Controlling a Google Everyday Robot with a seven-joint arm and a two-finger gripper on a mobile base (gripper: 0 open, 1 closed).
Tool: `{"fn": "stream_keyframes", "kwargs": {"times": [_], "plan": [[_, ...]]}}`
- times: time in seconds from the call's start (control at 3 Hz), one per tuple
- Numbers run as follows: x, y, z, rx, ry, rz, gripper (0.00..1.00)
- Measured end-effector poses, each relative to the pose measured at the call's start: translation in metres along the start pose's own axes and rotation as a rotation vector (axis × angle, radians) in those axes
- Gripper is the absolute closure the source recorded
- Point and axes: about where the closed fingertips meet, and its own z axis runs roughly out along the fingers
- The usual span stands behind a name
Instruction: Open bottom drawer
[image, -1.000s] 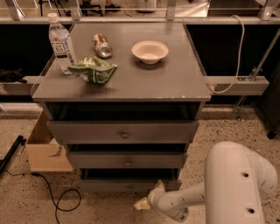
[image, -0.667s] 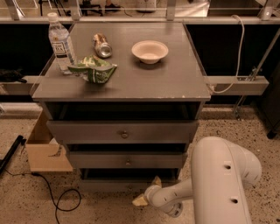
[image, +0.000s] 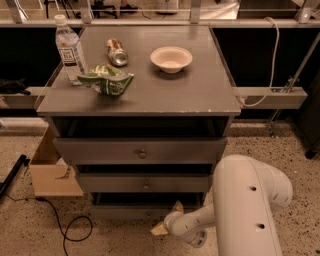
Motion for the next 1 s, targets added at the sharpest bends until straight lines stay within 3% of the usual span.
{"fn": "stream_keyframes", "kwargs": {"times": [0.67,1.0], "plan": [[-0.017,-0.018,0.028,0.058,0.007,-0.083,0.0],[-0.017,-0.029,0.029,0.067,0.003,-0.077,0.0]]}}
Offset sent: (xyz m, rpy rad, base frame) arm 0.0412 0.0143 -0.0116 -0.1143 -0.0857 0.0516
